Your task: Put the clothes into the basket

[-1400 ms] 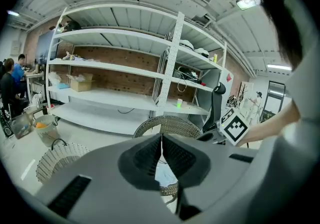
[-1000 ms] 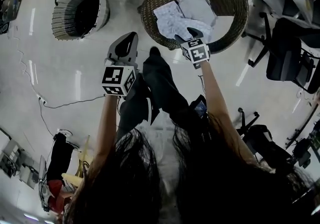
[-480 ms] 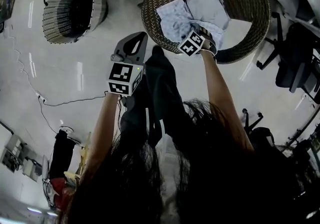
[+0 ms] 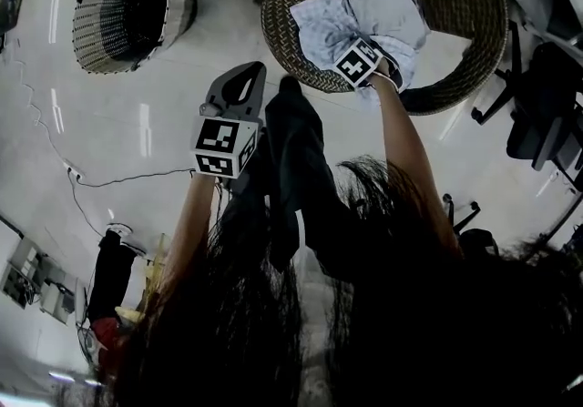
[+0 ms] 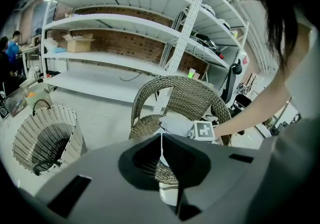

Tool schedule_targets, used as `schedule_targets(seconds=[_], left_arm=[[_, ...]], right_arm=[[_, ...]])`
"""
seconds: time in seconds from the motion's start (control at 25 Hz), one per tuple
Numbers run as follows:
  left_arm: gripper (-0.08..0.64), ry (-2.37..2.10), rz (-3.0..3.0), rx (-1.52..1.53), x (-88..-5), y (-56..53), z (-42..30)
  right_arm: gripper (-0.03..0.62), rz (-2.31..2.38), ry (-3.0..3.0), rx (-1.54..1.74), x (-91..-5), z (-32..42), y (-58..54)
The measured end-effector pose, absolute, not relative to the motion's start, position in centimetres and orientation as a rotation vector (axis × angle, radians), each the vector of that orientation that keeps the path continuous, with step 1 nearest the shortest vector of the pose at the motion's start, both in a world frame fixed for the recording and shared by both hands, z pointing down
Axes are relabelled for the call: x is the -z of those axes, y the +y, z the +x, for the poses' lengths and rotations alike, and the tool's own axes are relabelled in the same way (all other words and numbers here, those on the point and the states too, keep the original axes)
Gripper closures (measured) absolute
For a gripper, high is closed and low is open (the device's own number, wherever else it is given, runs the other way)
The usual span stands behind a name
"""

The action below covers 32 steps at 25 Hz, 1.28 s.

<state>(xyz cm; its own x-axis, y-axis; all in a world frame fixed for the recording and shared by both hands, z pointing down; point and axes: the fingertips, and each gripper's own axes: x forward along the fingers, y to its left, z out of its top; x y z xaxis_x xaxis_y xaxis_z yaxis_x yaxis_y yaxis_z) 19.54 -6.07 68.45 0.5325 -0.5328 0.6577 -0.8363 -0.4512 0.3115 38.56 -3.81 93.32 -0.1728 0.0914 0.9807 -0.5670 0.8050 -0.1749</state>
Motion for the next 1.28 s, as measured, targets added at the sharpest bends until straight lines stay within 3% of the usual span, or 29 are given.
schedule_targets(seconds=[0.16,0.24,0.88,1.28], left_arm=[[0.540,-1.132,2.144,-0.614,-67.1,-5.4,18.6],[0.540,-1.150,2.148,-0.607,-66.1,-4.9,17.9],[0.540,-1.284,2.199,-0.490,-56.6,1.0,9.9],[0.540,-1.358,2.276,-0.454,-50.0,5.2,5.0]], right_arm=[[0.466,0.459,-1.617,-0.689,-92.3,38.7,-3.5],[0.486,0.526,-1.612,-0.763,-91.1,39.0,-3.4],[0.492,1.274,-1.884,-1.739,-71.8,37.3,-2.9],[0.492,1.220,-2.162,-1.874,-57.0,29.4,-3.0]])
